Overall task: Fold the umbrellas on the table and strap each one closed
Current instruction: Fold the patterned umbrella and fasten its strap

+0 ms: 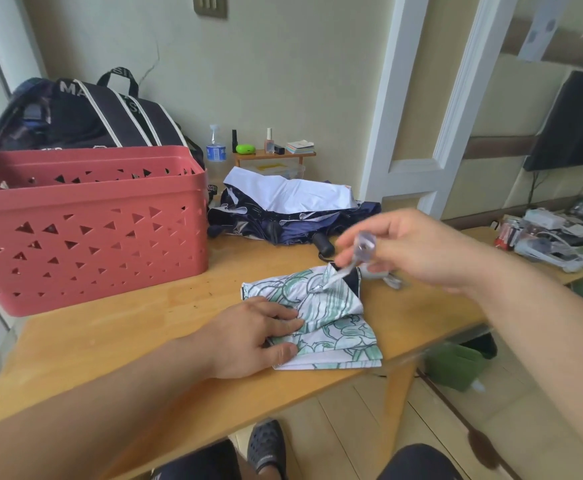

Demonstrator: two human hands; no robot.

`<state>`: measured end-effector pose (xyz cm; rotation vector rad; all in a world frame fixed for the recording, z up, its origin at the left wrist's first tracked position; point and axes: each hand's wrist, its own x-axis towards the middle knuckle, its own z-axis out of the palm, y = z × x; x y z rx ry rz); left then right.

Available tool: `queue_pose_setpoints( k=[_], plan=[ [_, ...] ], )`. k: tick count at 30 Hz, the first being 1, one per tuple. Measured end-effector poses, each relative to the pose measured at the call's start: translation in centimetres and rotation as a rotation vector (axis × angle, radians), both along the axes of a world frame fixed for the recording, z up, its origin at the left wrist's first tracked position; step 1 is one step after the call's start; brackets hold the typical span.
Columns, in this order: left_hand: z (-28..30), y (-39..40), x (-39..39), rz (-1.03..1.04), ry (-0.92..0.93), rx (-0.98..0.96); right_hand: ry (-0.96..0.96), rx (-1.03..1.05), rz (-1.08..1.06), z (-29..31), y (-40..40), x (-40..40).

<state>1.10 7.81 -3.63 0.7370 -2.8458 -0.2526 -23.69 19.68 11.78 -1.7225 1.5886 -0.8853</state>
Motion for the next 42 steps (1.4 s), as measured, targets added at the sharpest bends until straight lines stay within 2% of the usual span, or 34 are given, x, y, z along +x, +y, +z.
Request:
queue_pose_setpoints(
  k=[3, 5, 7, 10, 11, 13, 15, 16, 20, 25, 30, 36, 42],
  plan=[
    [0.1, -0.2, 0.2, 0.048, 0.055, 0.103, 0.228, -0.018, 0.074, -1.2, 4.3, 0.3],
    [0.1, -0.4, 0.1, 0.1, 0.134, 0.182, 0.286, 0.027, 0.077, -2.7, 6.5, 0.2],
    [0.2, -0.6, -0.4, 0.115, 0.15, 0.189, 0.275, 0.181, 0.131, -3.8, 7.7, 0.1],
    [0.7, -0.7, -1.1, 0.128, 0.083, 0.126, 0.51, 0.42, 0.227, -4.2, 8.2, 0.0],
    [0.8, -0.7, -1.3, 0.125, 0.057, 0.096, 0.566, 0.415, 0.217, -4.3, 7.7, 0.0],
    [0.7, -0.6, -1.4, 0.102, 0.015, 0.026, 0.637, 0.217, 0.051, -5.0, 6.0, -0.1],
    [0.5, -0.3, -1.4, 0.065, 0.011, -0.02, 0.574, -0.036, -0.178, -6.0, 3.2, -0.8],
    [0.3, -0.2, -1.3, 0.057, 0.019, -0.027, 0.509, -0.078, -0.244, -6.6, 1.8, -1.1],
    [-0.2, -0.3, -1.0, 0.083, 0.04, -0.014, 0.068, 0.059, -0.292, -9.9, -2.3, -1.1],
    [-0.4, -0.3, -0.6, 0.04, 0.101, 0.015, -0.203, -0.026, -0.331, -11.8, -1.2, -1.8],
    [-0.4, 0.2, -0.3, -0.01, 0.178, 0.029, 0.042, 0.004, -0.281, -14.2, 0.3, -2.1],
    [-0.1, 0.3, 0.0, -0.062, 0.197, 0.05, -0.091, -0.061, -0.37, -13.7, -2.8, -1.9],
    [0.3, 1.8, 1.3, -0.029, 0.156, -0.067, 0.142, -0.097, -0.401, -15.2, -4.3, -2.5]
  ],
)
